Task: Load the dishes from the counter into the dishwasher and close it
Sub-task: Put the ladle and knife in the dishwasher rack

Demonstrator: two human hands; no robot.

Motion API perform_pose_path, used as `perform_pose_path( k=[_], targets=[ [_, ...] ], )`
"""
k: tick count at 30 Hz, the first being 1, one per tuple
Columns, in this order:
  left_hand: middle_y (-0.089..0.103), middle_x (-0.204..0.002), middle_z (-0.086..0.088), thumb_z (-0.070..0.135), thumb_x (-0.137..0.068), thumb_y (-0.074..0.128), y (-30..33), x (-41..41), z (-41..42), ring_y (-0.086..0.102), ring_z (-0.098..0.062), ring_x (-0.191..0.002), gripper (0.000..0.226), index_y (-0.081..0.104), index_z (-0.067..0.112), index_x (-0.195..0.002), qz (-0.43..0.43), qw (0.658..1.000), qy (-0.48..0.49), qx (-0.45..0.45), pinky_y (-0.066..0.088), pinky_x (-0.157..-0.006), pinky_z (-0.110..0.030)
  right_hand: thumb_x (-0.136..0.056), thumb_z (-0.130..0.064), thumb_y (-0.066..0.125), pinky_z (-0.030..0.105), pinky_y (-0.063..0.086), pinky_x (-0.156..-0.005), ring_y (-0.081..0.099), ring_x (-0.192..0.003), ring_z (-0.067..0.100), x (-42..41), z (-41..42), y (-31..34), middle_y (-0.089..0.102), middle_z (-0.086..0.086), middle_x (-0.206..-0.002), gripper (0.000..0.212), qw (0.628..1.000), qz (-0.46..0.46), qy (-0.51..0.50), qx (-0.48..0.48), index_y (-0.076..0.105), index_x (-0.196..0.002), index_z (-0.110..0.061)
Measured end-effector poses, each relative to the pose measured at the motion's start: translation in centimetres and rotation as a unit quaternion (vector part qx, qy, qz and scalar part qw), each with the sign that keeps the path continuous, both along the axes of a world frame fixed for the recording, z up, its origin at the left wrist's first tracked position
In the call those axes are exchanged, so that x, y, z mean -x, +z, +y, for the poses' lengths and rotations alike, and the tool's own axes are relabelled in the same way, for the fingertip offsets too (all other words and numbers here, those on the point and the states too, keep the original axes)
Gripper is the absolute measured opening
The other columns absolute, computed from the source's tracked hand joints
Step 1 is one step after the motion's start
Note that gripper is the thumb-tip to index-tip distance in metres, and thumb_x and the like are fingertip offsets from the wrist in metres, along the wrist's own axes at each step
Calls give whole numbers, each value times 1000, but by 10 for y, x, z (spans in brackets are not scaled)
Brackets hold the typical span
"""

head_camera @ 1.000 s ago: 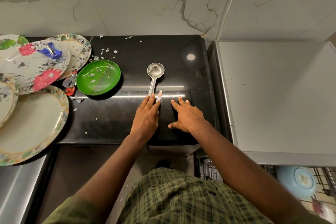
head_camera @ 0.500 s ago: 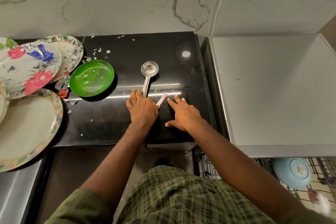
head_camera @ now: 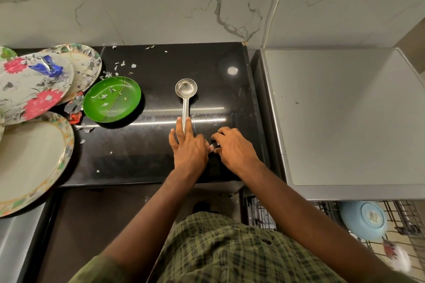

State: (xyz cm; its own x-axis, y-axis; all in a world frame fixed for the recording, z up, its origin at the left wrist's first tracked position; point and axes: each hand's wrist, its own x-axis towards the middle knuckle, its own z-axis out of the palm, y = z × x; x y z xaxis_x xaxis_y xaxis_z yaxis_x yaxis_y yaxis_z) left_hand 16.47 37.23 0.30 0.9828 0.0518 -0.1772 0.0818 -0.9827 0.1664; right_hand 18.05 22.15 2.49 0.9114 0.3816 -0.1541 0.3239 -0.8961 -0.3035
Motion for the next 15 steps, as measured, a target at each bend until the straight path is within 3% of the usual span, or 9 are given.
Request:
perform_pose_path(
  k=[2,5,9,15],
  targets=[
    [-5,-173,-17,50,-101,58,3,4,0,-26,-37,-156,25,68,29,-110,-8,1000,-1,23,-8,-125,-58,-95,-25,74,39,60,-84,52,-121,20,-4,-4,1,55,-1,-133,29,1000,0,-5,-1,65,-122,-24],
    [-7,-173,-17,55,-93,67,6,15,5,-26,-35,-156,25,69,34,-105,-17,999,-11,34,-10,-125,-56,-96,-24,73,37,58,-82,52,-116,17,-8,-9,2,55,-2,-126,16,1000,9,-15,0,67,-110,-24],
    [-7,-174,-14,62,-87,71,10,33,20,-29,-34,-156,31,68,36,-104,11,1000,-7,20,-11,-125,-56,-94,-20,75,36,57,-82,49,-119,16,-10,-14,3,54,-1,-128,13,999,36,-19,3,68,-104,-24],
    [-3,-174,-11,56,-87,75,18,36,27,-30,-34,-155,22,70,38,-100,44,999,-20,8,-13,-123,-58,-95,-17,73,36,57,-82,45,-115,17,-9,-16,8,48,2,-127,11,998,51,-2,41,68,-104,-21]
  ],
)
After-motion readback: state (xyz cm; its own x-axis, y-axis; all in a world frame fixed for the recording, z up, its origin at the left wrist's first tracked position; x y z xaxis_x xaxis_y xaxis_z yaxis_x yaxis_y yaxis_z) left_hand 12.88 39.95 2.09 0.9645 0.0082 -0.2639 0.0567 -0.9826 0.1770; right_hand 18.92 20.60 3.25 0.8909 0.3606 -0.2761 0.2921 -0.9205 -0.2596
